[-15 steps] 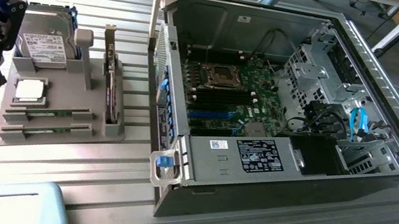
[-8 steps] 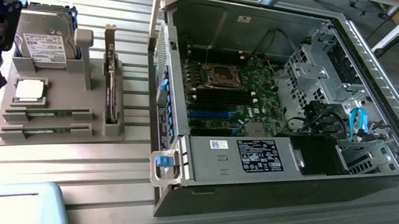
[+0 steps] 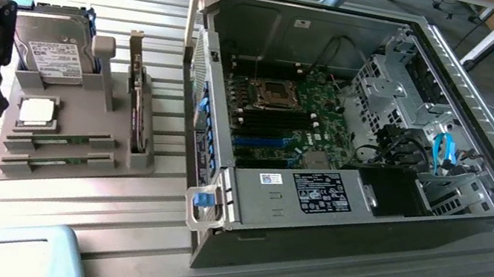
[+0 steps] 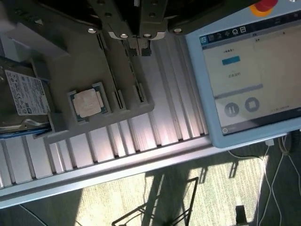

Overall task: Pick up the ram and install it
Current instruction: 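Pick up the ram and move it above insertion slot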

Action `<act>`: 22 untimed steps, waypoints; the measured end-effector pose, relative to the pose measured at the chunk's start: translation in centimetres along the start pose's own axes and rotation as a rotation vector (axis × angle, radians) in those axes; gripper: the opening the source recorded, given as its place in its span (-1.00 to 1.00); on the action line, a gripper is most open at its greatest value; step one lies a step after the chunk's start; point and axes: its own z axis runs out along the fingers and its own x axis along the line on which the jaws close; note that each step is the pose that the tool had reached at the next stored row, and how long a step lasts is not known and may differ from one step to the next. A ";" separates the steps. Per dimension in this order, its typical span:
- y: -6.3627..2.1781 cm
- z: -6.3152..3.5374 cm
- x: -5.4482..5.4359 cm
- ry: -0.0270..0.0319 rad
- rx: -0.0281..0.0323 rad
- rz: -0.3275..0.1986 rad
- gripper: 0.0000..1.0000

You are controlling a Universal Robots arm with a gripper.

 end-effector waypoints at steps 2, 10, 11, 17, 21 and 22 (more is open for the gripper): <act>0.00 0.16 0.0 0.0020 -0.0011 -0.045 -0.79; -0.01 0.31 0.0 0.0046 -0.0027 -0.111 -0.79; -0.01 0.31 0.0 0.0047 -0.0027 -0.112 -0.77; -0.01 0.32 0.0 0.0047 -0.0027 -0.114 -0.29; -0.04 0.74 0.0 0.0064 -0.0044 -0.143 -0.15; -0.07 0.98 0.0 0.0071 -0.0050 -0.163 -0.15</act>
